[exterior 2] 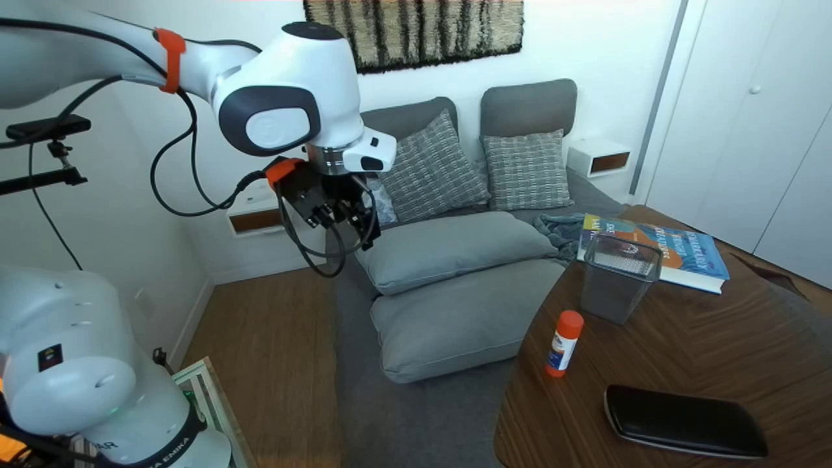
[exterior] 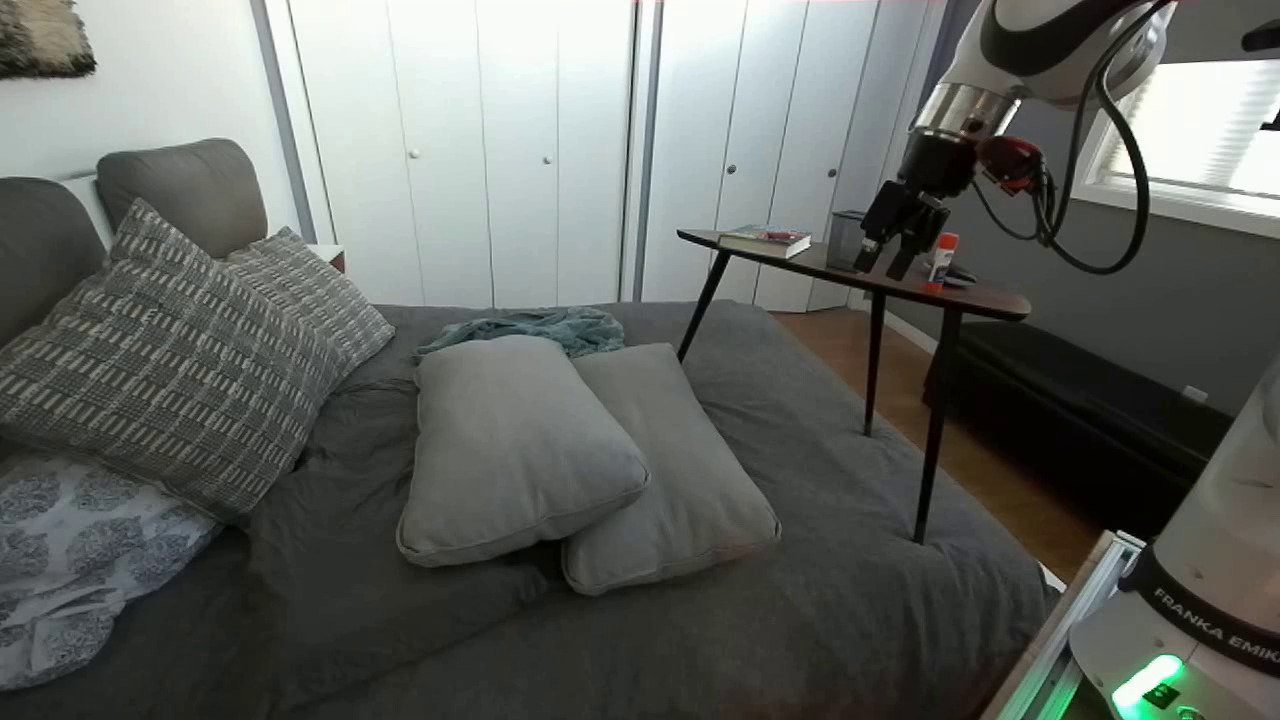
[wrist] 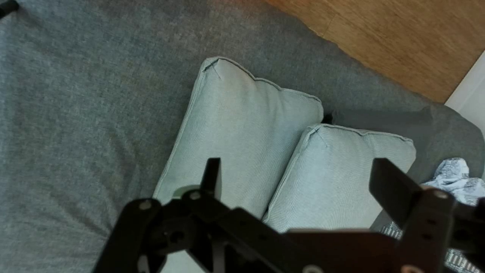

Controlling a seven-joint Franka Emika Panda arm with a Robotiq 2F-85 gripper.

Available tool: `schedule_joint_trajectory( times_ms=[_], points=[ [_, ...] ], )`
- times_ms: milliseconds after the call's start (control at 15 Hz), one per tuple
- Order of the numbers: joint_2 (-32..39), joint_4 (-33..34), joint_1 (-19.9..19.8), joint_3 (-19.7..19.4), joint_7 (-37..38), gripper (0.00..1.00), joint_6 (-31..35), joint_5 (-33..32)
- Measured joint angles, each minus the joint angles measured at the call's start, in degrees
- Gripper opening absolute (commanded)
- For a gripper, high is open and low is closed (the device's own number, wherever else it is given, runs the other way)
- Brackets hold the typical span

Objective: Move the stick of glue from the table to the bed

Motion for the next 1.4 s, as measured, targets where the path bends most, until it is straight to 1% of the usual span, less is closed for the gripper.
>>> schedule_joint_trajectory(
  times_ms=[467, 600, 667, 933, 1133, 1400],
  points=[
    [0.0, 0.0, -0.08, 0.07, 0.0, 1.0, 0.0, 0.0],
    [0.0, 0.03, -0.9, 0.27, 0.16, 1.0, 0.8, -0.05],
    [0.0, 0.05, -1.68, 0.28, 0.37, 1.0, 2.28, -0.27],
    [0.02, 0.11, -6.72, 0.18, 0.72, 1.0, 12.21, -2.45],
    [0.03, 0.17, -10.66, 0.2, 2.5, 1.0, 18.21, -6.2],
    [0.47, 0.63, -18.59, 0.65, 8.99, 1.0, 21.46, -14.07]
  ],
)
